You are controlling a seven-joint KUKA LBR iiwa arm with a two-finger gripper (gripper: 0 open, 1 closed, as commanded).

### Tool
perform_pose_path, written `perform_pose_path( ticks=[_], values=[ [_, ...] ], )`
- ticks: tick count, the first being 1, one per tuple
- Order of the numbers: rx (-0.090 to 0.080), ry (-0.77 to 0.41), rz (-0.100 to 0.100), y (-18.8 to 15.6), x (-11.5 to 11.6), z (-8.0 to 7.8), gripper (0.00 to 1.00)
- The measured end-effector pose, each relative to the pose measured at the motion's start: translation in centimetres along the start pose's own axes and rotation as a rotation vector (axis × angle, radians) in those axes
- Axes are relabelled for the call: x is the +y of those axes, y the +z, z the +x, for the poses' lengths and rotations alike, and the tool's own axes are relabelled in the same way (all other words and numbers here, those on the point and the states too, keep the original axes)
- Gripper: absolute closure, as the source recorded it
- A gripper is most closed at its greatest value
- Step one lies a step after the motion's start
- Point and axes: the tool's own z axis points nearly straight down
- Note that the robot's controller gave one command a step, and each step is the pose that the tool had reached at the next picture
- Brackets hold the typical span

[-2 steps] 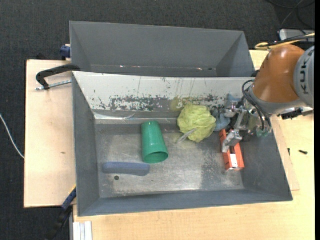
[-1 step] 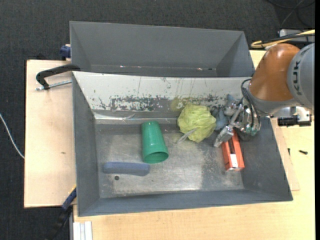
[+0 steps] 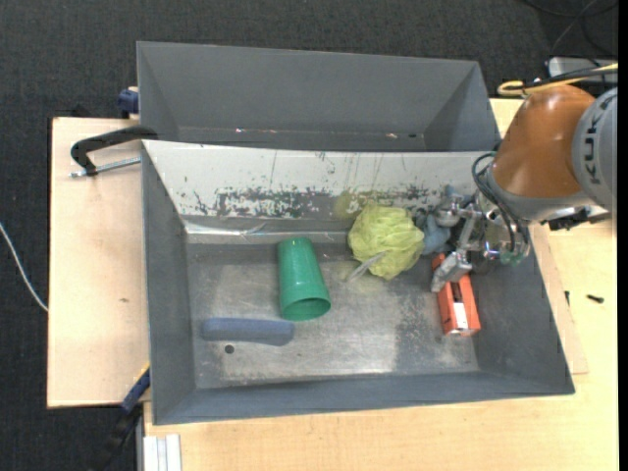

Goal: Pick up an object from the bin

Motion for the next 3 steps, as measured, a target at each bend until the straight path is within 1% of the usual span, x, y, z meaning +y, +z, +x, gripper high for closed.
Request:
perform_pose_path(
  ticks=[1, 2, 3],
  values=[
    [-0.009, -0.189, -0.005, -0.11, 0.37, 0.06, 0.00],
    [0.002, 0.005, -0.003, 0.11, -0.02, 0.07, 0.00],
    [0.004, 0.126, -0.002, -0.30, 0.12, 0.68, 0.00]
  ],
)
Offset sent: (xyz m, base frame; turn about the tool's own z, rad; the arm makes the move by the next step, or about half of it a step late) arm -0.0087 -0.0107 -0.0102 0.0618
